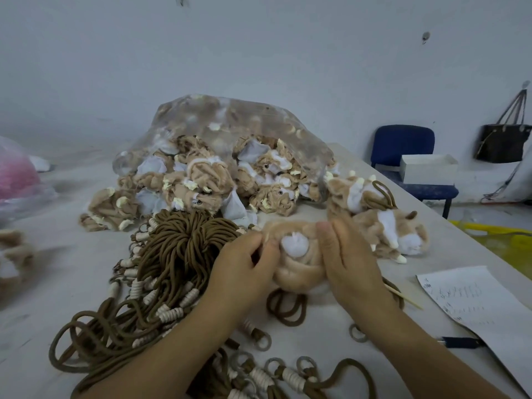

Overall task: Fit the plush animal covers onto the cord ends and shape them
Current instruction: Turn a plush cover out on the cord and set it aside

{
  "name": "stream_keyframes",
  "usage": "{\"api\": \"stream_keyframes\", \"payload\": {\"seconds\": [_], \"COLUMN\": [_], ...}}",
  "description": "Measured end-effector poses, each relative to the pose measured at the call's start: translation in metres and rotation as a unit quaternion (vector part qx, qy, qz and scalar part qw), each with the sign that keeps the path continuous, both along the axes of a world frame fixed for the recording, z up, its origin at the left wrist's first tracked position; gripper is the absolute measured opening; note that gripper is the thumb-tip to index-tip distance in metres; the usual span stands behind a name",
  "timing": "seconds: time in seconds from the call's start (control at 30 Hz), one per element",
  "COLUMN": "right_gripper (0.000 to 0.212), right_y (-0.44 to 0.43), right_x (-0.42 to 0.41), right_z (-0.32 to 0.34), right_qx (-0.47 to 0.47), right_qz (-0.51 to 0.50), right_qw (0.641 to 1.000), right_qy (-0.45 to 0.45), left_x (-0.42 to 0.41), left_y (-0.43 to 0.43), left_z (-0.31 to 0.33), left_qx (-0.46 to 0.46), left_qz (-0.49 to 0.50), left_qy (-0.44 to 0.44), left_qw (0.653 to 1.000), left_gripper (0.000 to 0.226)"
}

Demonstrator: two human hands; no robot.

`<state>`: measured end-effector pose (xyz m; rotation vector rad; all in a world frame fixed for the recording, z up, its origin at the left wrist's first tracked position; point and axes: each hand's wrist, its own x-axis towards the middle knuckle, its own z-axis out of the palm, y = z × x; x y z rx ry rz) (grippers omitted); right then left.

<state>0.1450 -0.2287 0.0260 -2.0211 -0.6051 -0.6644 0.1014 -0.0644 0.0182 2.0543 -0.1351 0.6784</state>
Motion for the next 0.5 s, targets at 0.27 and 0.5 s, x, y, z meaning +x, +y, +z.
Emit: {"api": "stream_keyframes", "payload": {"seconds": [0.27, 0.5], "right_gripper": [0.024, 0.010], "right_y": [0.000, 0.007], "right_x": [0.006, -0.005], "right_z": [-0.008, -0.002], "right_qx": [-0.012, -0.010], "right_qz": [-0.019, 0.017], "right_qw": [0.998, 0.999], "right_qy": [0.054, -0.026], "left_x": [0.002, 0.004], "left_y": [0.000, 0.002], "left_z": [-0.007, -0.008], "left_qx": [-0.030, -0.120], "left_qz": [-0.002, -0.093], "left_qy": [0.028, 0.112], "left_qw": [0.999, 0.982], "left_gripper": [0.037, 0.046]}}
